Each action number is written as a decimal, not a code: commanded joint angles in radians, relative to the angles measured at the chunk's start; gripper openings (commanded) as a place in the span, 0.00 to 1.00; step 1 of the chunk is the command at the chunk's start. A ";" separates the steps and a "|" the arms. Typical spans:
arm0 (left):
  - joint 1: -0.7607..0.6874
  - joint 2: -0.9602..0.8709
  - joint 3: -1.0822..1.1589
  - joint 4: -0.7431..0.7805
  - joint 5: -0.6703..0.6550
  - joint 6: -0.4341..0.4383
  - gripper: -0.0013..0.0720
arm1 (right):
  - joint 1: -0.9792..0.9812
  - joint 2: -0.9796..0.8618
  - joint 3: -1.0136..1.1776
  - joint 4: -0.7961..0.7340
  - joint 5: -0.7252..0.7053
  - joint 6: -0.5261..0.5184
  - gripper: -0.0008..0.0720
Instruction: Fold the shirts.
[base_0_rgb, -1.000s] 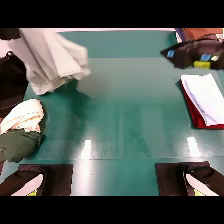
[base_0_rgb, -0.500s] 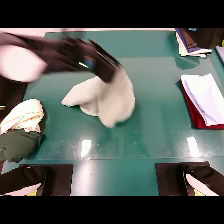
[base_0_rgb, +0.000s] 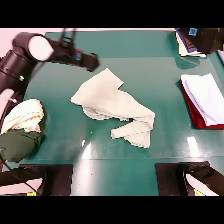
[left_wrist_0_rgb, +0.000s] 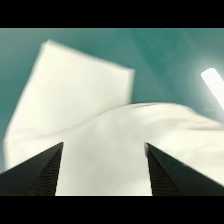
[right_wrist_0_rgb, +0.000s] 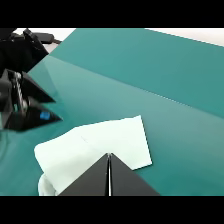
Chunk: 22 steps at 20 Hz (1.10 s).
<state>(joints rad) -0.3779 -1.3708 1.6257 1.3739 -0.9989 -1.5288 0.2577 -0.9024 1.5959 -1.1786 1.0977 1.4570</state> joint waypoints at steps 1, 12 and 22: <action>0.245 -0.060 -0.048 -0.092 -0.094 -0.018 0.84 | 0.001 0.000 0.001 0.000 0.005 0.000 0.04; 0.390 -0.321 -0.260 -0.346 -0.104 0.047 0.84 | 0.001 -0.001 0.000 0.000 0.005 0.001 0.04; 0.328 -0.317 -0.215 -0.395 -0.099 0.124 0.05 | -0.060 -0.013 -0.002 -0.003 0.206 0.057 0.04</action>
<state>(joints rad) -0.0441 -1.6947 1.3838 0.9924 -1.0821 -1.4185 0.2363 -0.9066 1.5944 -1.1786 1.1748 1.4727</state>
